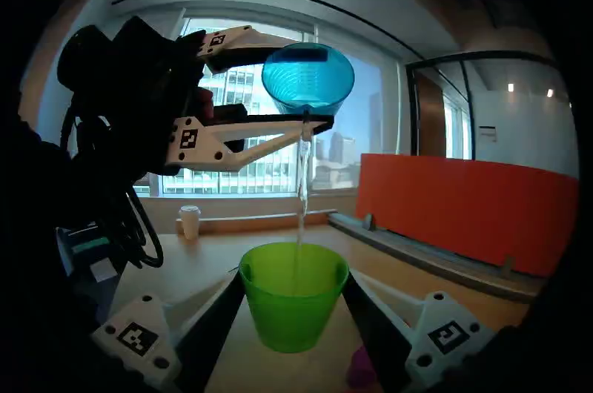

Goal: Pour water

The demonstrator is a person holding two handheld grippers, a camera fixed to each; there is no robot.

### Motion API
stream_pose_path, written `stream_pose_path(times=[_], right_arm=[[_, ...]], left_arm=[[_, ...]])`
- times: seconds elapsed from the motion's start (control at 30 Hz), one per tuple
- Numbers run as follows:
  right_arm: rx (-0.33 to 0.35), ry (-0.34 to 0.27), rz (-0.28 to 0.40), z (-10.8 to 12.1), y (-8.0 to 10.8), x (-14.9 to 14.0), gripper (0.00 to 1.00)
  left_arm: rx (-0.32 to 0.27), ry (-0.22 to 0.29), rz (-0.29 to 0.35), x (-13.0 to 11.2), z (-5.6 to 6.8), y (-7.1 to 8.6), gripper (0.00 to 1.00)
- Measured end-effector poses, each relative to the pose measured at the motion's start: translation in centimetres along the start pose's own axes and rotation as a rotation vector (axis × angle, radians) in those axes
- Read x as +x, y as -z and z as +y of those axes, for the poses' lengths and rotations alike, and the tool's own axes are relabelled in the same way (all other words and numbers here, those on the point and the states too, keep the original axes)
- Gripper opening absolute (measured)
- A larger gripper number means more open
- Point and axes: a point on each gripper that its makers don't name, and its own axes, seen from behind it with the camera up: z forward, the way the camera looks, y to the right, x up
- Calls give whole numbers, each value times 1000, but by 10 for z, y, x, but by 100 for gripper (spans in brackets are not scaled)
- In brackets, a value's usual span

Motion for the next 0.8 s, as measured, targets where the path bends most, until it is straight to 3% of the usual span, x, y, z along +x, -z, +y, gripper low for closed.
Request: stream_pose_path(times=[0.8], right_arm=[[-6, 2, 5, 3, 2, 1, 90]], left_arm=[[8, -103, 0, 4, -8, 2, 86]])
